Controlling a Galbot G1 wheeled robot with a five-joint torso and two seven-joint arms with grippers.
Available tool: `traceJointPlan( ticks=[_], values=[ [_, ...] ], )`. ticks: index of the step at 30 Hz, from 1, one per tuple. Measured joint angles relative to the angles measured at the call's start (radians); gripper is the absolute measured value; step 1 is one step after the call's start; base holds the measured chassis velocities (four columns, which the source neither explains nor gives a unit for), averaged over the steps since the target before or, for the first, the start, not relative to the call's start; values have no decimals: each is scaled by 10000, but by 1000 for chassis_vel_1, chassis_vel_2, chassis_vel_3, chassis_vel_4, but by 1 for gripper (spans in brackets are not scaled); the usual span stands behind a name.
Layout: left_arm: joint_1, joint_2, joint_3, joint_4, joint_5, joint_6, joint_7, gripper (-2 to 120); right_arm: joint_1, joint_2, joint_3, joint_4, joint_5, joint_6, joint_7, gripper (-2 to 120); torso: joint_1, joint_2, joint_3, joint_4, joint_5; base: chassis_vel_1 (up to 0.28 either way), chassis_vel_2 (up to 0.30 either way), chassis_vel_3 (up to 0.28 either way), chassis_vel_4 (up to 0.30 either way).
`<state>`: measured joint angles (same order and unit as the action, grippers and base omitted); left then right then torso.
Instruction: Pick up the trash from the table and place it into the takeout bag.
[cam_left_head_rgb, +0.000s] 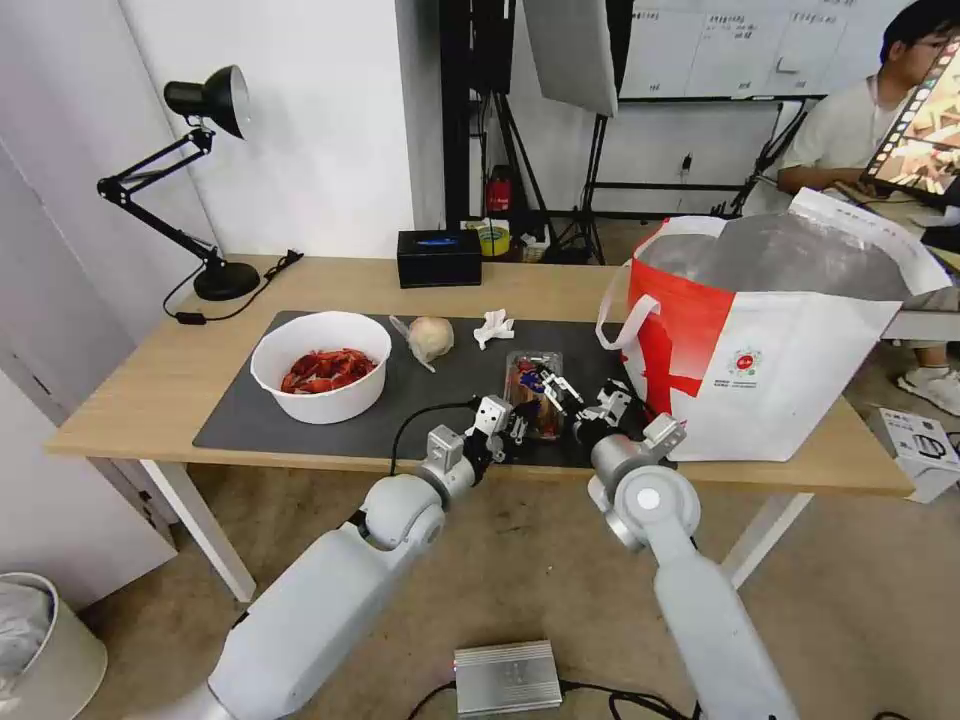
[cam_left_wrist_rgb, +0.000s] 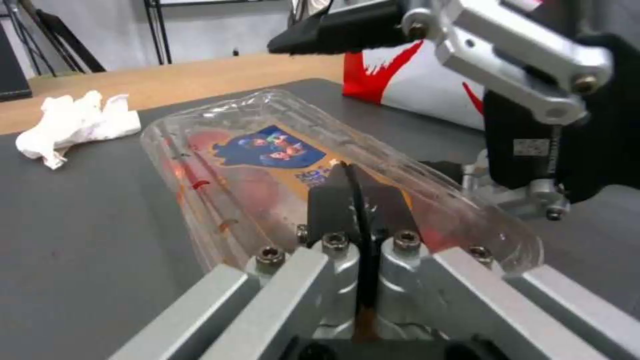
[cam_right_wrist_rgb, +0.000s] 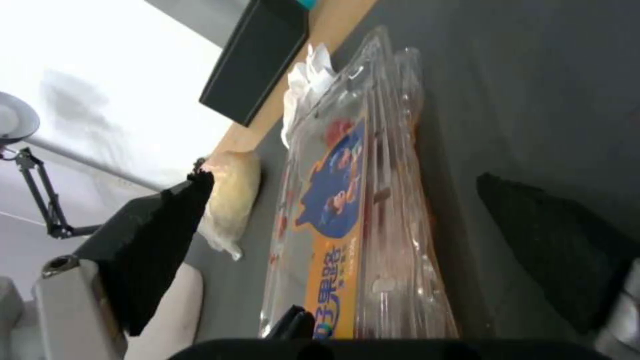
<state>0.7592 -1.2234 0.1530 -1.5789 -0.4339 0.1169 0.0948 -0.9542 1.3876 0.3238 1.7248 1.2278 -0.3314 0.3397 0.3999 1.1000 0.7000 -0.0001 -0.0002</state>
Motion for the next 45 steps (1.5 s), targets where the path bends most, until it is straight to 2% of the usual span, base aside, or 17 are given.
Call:
traceJointPlan(
  ticks=[17,21,28,30,32,34,36,38,40,41,44,45],
  values=[
    [66,5,31,17,-36,-23,0,0,569,88,-97,-499,265,-351,64,100,0,0,0,1,2,0,0,0,0],
    [68,-17,17,27,-39,-28,-1,0,657,121,-141,-603,282,-435,179,93,0,0,0,0,0,0,0,0,0],
    [84,-38,-2,37,-44,-39,-1,0,715,243,-193,-737,245,-495,253,63,0,0,0,0,1,0,0,0,0],
    [86,-44,-3,37,-45,-39,-1,0,714,244,-195,-738,240,-495,253,59,0,1,0,0,2,0,0,0,0],
    [90,-70,-4,37,-51,-40,0,0,692,246,-198,-742,216,-496,253,48,0,0,0,0,1,0,0,0,0],
    [97,-77,-4,37,-53,-40,0,0,683,246,-200,-743,213,-496,253,44,0,0,0,0,1,0,0,0,0],
    [124,-84,-4,28,-55,-42,0,0,661,251,-197,-762,199,-496,251,33,0,1,0,0,1,0,0,0,0],
    [128,-85,-5,24,-56,-42,0,0,658,252,-196,-767,196,-496,252,33,0,0,0,0,2,0,0,0,0],
    [140,-81,-31,5,-57,-42,-2,0,651,255,-194,-811,172,-494,259,20,0,0,0,0,1,0,0,0,0],
    [140,-81,-31,5,-57,-42,-2,0,651,255,-194,-811,172,-494,259,20,0,0,0,0,1,0,0,0,0],
    [172,-21,-115,-66,-70,-41,-11,0,660,286,-198,-846,151,-489,262,5,0,0,0,2,3,0,0,0,0],
    [172,-21,-115,-66,-70,-41,-11,0,660,286,-198,-846,151,-489,262,5,0,0,0,2,3,0,0,0,0]
  ],
)
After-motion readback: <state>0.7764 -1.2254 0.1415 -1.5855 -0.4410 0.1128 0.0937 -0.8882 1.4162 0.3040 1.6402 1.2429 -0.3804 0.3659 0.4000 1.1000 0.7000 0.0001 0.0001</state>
